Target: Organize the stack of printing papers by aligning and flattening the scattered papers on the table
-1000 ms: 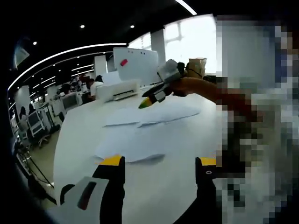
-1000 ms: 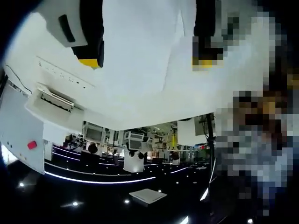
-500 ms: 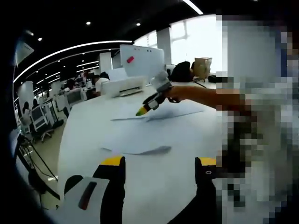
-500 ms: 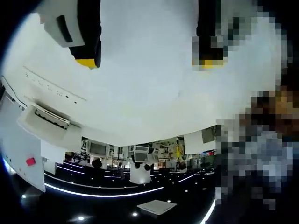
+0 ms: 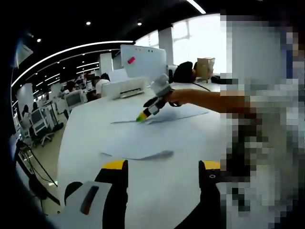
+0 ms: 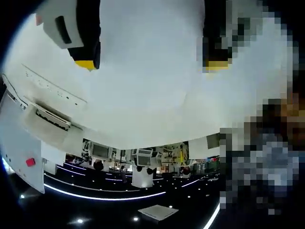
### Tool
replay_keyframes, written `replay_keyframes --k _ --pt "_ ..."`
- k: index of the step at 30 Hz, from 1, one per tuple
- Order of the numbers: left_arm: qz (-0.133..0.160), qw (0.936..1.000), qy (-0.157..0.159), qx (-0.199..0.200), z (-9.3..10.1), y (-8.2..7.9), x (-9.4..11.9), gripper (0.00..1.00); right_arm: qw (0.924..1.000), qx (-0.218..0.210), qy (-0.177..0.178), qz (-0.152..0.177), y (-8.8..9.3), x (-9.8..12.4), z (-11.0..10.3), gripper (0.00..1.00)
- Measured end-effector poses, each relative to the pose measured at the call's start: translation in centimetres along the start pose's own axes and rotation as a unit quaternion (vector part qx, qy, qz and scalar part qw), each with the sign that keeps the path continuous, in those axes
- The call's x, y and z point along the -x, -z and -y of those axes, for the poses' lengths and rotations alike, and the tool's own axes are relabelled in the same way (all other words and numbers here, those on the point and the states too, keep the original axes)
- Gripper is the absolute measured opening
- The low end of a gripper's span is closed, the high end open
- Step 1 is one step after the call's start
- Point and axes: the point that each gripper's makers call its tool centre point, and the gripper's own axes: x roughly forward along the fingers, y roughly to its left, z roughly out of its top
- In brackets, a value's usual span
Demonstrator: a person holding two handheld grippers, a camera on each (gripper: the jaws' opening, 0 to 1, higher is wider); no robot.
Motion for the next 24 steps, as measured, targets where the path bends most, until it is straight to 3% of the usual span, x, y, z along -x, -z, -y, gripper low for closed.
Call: replay_keyframes --k 6,24 --pt "-0.003 1.0 -0.002 0.0 0.06 0.16 0.07 0.62 0.9996 -0.022 -0.013 -0.009 0.98 -0.36 -0.34 0.83" --pt "-0.008 1.0 -0.001 -0.001 0.14 0.4 -0.27 0.61 0.9996 -0.028 -0.011 -0.001 0.61 -0.55 0.28 0.8"
